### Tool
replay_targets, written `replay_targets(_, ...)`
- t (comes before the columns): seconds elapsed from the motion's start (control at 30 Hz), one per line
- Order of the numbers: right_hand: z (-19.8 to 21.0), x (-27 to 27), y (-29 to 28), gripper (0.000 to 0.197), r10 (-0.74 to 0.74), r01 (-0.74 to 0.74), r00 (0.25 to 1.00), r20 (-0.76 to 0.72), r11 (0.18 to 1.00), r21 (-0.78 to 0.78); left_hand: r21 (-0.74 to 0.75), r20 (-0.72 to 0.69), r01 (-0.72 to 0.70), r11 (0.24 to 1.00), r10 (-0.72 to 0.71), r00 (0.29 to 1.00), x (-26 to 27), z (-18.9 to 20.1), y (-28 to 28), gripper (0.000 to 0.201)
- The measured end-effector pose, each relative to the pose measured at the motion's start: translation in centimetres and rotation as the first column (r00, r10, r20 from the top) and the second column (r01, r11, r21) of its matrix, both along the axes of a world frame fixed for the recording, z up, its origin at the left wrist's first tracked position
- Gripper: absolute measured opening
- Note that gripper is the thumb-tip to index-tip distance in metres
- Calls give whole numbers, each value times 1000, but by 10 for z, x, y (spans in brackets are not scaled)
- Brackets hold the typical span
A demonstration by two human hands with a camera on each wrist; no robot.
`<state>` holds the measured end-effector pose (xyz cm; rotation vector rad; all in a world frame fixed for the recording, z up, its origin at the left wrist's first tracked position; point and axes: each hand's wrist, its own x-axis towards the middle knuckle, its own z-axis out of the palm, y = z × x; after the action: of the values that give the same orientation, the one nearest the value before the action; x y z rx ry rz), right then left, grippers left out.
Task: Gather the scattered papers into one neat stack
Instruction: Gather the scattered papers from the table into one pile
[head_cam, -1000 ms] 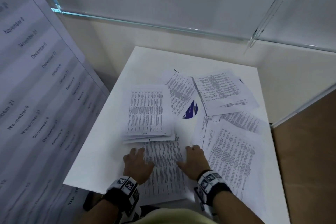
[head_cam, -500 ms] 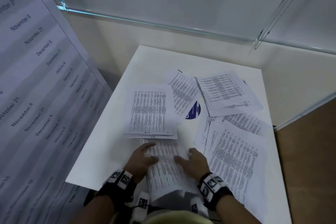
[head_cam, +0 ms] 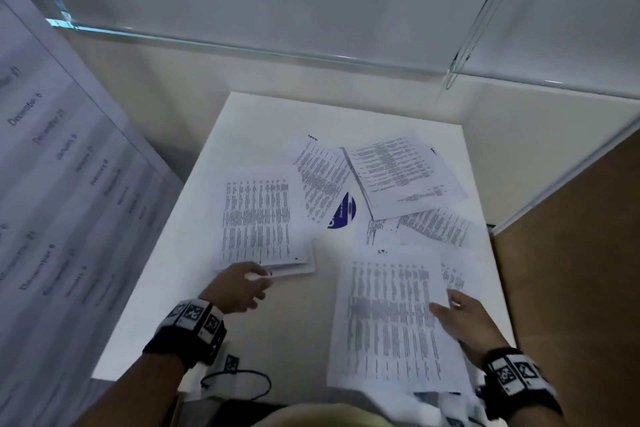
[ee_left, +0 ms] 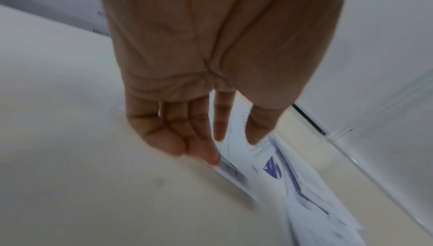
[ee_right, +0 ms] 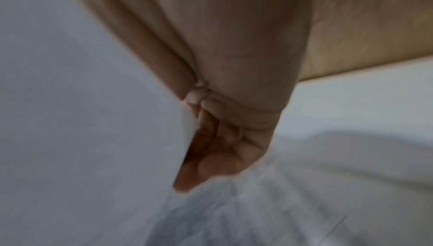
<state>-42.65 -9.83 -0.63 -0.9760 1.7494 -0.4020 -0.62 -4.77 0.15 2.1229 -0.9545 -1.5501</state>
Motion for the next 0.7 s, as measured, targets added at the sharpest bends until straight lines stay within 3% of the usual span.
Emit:
replay_targets(0.13,-28,-42,0,34,-57,67,973,-223,997,33,-93,400,26,995,13,916,21,-14,-17,17)
replay_targets(0.23,-32,-45,-5,41,-53,69,919,-391,997,25,-91,487,-4,996,48,872,31,-26,-24,30)
replay_targets(0.33,-17,-22,-12,56,-97,62,807,-582,995,-80,-19,578,-103,995,95,810,37,-33,-28,50)
replay_targets(0.4,-12,1,-17,42,-78,-16,816,-573,987,-157,36,579,-160,986,110,808,37,-36,-29,59)
replay_targets(0.5,-7,46,-26,14,76,-196,884,-461,956,-218,51,503,-250,967,191,843,32,-35,-32,70)
replay_targets(0.7,-9,146,-30,12,439,-537,819,-368,813,-224,55,345,-428,902,385,856,16,-29,-39,81)
